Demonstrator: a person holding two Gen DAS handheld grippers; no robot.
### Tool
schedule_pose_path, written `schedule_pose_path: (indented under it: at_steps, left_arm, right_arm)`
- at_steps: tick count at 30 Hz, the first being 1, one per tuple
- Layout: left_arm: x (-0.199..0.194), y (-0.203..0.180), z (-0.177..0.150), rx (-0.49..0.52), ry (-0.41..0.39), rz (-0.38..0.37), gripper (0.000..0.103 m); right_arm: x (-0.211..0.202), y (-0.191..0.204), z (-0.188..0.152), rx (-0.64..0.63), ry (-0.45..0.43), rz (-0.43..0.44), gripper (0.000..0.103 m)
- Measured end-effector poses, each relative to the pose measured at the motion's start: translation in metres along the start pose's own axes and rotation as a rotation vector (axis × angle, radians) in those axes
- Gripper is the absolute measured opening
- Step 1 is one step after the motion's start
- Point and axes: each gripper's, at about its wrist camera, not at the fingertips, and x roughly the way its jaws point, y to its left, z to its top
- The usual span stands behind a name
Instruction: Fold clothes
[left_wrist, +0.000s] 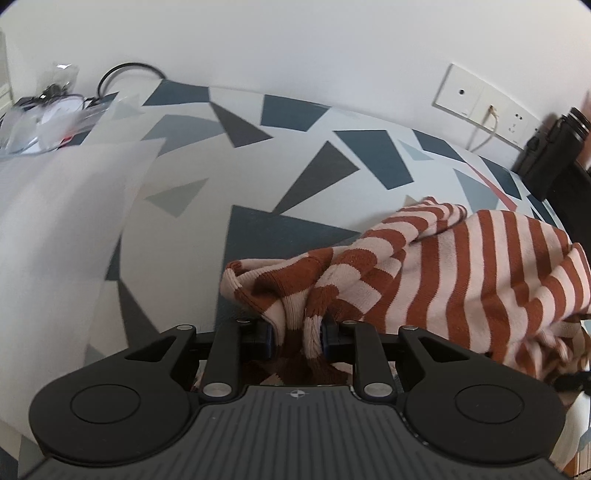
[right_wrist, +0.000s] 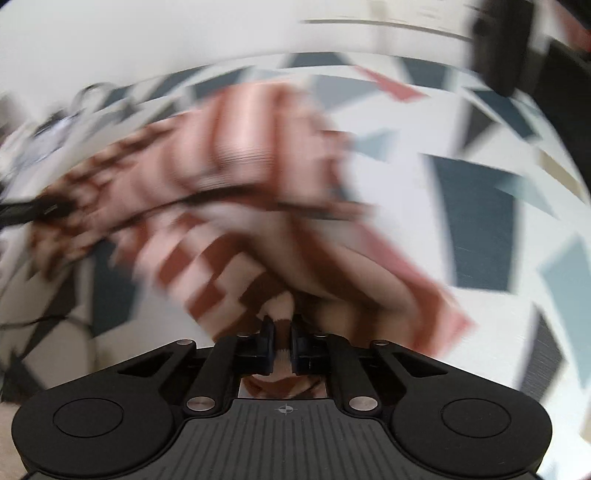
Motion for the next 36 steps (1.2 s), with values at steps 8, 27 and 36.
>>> schedule_pose_path:
  at_steps: [8, 27, 36]
  left_arm:
    - [0.003, 0.007, -0.001, 0.002, -0.003, 0.029, 0.028]
    - [-0.024, -0.032, 0.019, 0.1, -0.073, -0.021, 0.062]
    - [-0.028, -0.061, 0.017, 0.182, -0.086, -0.082, 0.07]
  right_arm:
    - [0.002, -0.044, 0.016, 0.127, -0.092, -0.206, 0.007]
    - [-0.038, -0.006, 0.028, 0.039, -0.148, -0.022, 0.03]
    - [-0.028, -0.03, 0.038, 0.084, -0.207, -0.107, 0.042]
